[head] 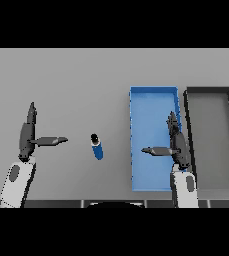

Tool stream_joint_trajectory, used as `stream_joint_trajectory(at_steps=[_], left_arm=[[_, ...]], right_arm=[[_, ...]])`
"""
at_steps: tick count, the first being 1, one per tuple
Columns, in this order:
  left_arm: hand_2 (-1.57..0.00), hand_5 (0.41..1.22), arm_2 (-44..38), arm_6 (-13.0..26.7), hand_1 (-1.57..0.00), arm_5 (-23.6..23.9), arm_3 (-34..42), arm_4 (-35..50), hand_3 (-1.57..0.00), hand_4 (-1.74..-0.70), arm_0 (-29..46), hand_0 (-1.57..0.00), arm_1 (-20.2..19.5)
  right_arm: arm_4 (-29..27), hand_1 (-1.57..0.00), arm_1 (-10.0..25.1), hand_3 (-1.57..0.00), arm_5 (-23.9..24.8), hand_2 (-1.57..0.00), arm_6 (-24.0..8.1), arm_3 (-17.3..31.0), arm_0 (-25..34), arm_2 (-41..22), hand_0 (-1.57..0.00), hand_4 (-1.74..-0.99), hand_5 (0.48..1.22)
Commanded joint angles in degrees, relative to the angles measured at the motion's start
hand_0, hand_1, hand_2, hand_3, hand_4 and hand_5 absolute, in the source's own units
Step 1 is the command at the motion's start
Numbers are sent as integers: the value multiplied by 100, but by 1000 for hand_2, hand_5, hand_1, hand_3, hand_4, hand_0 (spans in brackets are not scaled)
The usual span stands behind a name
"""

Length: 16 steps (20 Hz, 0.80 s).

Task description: Pick up the blue pipe and place it into the blue bin.

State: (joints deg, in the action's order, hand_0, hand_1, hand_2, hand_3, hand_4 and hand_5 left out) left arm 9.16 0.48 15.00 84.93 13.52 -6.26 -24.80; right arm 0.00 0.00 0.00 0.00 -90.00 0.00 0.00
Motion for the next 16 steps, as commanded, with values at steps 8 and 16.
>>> stream_joint_trajectory(at_steps=[8, 16], left_arm=[[1, 592, 149, -674, 1, -1017, -194, -43, 1, -963, 193, 1, -632], [1, 584, 384, -1169, 1, -2056, -31, 73, 1, -976, 345, 1, -1123]], right_arm=[[720, 1, 553, 1, -79, 1, 655, -274, -289, -304, 1, -1201, 628], [1095, 1, 768, 1, -129, 1, 534, -709, -493, -550, 1, -1192, 621]])
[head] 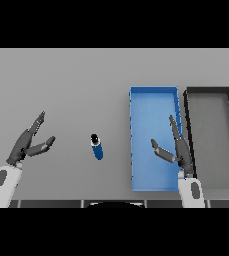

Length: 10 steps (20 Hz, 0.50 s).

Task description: Pick up the blue pipe and place it into the blue bin.

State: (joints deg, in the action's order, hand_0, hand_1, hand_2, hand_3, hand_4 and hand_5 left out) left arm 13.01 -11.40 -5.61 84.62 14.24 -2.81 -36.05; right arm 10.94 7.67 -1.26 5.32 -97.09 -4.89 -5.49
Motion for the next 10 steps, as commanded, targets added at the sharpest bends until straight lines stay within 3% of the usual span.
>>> stream_joint_trajectory(at_steps=[1, 3, 6, 10], left_arm=[[1, 573, 69, 34, 1, -111, 120, 8, 1, -989, 89, 1, -67], [1, 549, 230, 70, 1, -426, 351, 8, 1, -1026, 235, 1, -261], [1, 510, 632, 320, 1, -676, 611, -77, 1, -1095, 284, 1, -144], [1, 464, 1165, 617, 1, -647, 952, -481, 1, -1137, 377, 1, 109]], right_arm=[[48, 1, 23, 1, 6, 1, -43, 44, 36, -9, 1, -1181, 619], [-7, 1, 72, 1, -18, 1, 34, 48, 61, 40, 1, -1179, 616], [-25, 1, 100, 1, -46, 1, 83, 81, 26, 61, 1, -1173, 616], [-57, 1, 31, 1, -56, 1, -17, 59, 9, 34, 1, -1189, 619]])
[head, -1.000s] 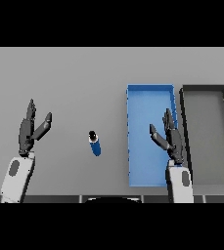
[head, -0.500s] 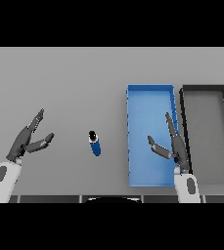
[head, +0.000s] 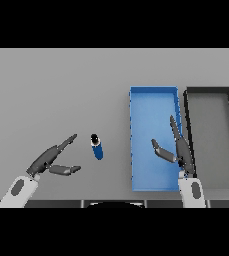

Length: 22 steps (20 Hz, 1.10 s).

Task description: Pick up the blue pipe and place it into the blue bin.

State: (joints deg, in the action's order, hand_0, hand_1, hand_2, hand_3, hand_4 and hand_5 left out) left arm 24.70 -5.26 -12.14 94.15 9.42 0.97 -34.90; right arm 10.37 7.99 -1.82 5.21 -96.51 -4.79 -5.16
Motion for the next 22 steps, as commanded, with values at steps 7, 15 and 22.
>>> stream_joint_trajectory(at_steps=[7, 15, 22], left_arm=[[1, 459, 429, -13, 1, 121, -481, -413, 1, -1154, -418, 1, 787], [1, 435, 625, 48, 1, 429, -1476, -866, 1, -1076, -1118, 1, 1658], [-54, 502, 630, -218, 0, 372, -1878, -706, -40, -1140, -1269, 1, 2157]], right_arm=[[-20, 1, -40, 1, 11, 1, -74, -17, -22, 8, 1, -1214, 624], [-50, 1, -5, 1, 2, 1, -81, -21, -51, 60, 1, -1220, 639], [41, 1, 40, 1, 38, 1, 63, -84, -159, 48, 1, -1210, 653]])
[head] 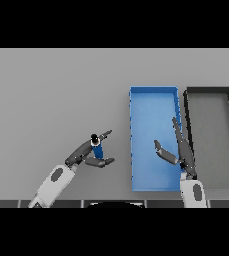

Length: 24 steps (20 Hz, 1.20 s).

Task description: Pick up the blue pipe and place it into the blue bin.

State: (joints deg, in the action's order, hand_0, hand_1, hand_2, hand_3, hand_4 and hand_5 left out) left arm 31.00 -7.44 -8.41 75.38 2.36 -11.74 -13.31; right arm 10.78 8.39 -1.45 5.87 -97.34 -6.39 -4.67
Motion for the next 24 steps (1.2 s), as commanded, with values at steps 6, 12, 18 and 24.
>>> stream_joint_trajectory(at_steps=[6, 12, 18, 24], left_arm=[[-1006, 972, -96, -53, -915, -28, 25, 382, -1030, -1497, 175, -796, 283], [-1423, 1156, 23, -289, -1399, 238, 150, 87, -1417, -1501, 104, -1368, 401], [-1532, 1204, -80, -361, -1526, 253, 714, 150, -1531, -1469, 2, -1518, 553], [-1561, 1217, -72, 38, -1559, 35, 1404, 283, -1560, -1466, -252, -1557, 601]], right_arm=[[-119, 1, 22, 1, -56, 1, 7, 35, 48, 59, 1, -1224, 658], [-227, 1, 13, 1, -120, 1, -138, 37, 91, 87, 1, -1221, 638], [-159, 1, -21, 1, -74, 1, -126, 42, 131, 54, 1, -1226, 636], [12, 1, 34, 1, -19, 1, -147, 34, 150, 16, 1, -1176, 643]])
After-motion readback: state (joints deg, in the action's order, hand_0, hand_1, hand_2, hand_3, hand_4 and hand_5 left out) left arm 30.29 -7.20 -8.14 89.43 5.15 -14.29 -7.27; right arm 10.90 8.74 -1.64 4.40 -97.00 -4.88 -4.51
